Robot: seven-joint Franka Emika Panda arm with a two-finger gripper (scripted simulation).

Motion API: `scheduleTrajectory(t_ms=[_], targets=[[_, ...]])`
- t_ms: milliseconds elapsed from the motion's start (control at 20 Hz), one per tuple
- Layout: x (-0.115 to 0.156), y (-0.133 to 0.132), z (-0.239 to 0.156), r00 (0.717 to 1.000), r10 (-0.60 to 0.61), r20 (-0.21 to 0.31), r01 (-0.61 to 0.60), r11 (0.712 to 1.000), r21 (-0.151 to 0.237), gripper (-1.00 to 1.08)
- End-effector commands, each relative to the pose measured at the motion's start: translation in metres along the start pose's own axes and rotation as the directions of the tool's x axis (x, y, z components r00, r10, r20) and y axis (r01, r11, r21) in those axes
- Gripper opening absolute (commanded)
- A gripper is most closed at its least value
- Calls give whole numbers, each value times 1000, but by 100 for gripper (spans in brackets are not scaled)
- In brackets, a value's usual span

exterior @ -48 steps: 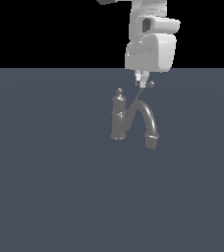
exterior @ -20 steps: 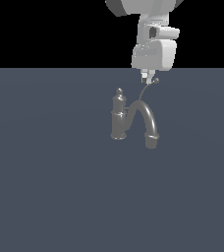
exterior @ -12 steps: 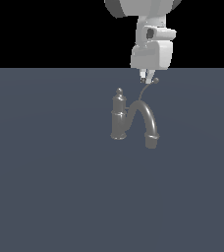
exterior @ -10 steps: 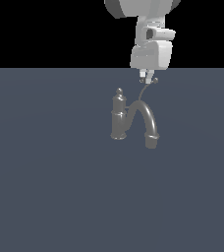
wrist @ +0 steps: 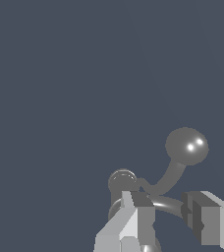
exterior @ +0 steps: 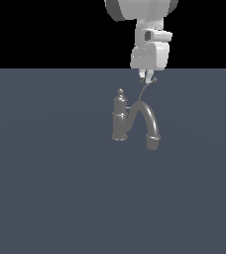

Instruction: Turn on the faucet by rotating a designated handle.

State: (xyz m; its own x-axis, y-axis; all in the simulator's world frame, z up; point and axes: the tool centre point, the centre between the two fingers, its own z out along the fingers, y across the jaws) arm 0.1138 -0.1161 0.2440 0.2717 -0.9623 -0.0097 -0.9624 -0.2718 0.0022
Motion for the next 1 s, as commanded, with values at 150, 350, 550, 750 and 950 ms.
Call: scheduleTrajectory(t_ms=[150, 350, 550, 750, 950], targets=[[9, -12, 1, 1000, 11, -5, -11, 1000, 3, -100], [11, -20, 1, 1000, 15, -6, -15, 1000, 3, -100], [14, -28, 1, 1000, 19, -7, -19, 1000, 3, -100], [17, -36, 1, 1000, 23, -8, -23, 1000, 3, -100], [19, -43, 1, 1000, 26, -9, -26, 1000, 3, -100]])
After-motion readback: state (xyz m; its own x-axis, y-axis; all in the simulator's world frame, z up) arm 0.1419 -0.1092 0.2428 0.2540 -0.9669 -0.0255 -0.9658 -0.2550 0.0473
